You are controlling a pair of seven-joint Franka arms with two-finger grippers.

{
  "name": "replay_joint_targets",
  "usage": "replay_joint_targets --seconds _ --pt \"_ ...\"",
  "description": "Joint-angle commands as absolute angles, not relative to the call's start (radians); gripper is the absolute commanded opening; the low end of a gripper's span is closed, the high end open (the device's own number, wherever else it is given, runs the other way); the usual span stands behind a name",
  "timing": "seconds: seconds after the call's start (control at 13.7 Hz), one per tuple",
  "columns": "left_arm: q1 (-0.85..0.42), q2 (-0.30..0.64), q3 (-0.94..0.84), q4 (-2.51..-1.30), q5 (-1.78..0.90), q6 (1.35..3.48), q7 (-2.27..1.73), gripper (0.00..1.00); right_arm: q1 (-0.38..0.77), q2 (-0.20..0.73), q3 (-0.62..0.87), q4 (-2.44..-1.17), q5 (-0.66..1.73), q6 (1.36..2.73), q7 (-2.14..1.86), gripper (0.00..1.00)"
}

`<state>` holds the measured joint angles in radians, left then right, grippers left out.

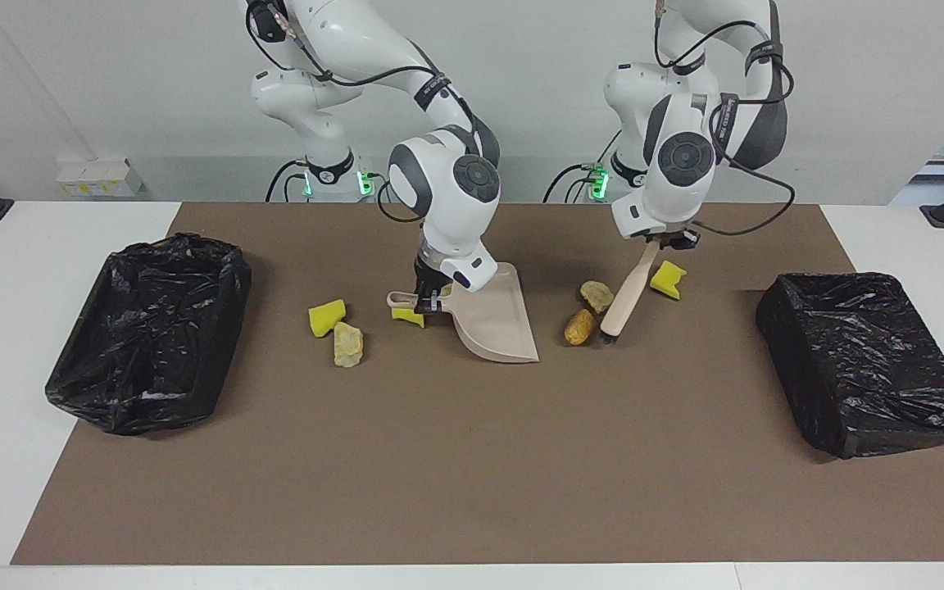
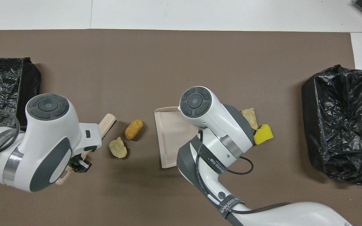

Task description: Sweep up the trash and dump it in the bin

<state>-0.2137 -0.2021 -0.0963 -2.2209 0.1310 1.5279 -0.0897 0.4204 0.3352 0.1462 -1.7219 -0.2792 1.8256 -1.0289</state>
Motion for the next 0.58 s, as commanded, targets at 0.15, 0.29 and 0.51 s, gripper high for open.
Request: replay_joint_targets --seconds 0.15,0.29,0.51 --pt "-0.175 -0.342 -0.094 -2.393 0.121 1.571 -0.413 0.00 0.411 0.301 0.153 -1.773 -0.299 1.848 -1.062 0.00" --pt "-0.157 -0.379 -0.092 -2.446 0.123 1.629 -0.512 0.00 0.416 0.296 0.153 -1.776 -0.299 1.850 -1.062 0.00" --pt "-0.128 -0.434 -0.094 -2.545 0.123 1.713 -0.610 0.00 0.416 0.282 0.153 -1.812 -0.298 1.879 -1.058 0.00"
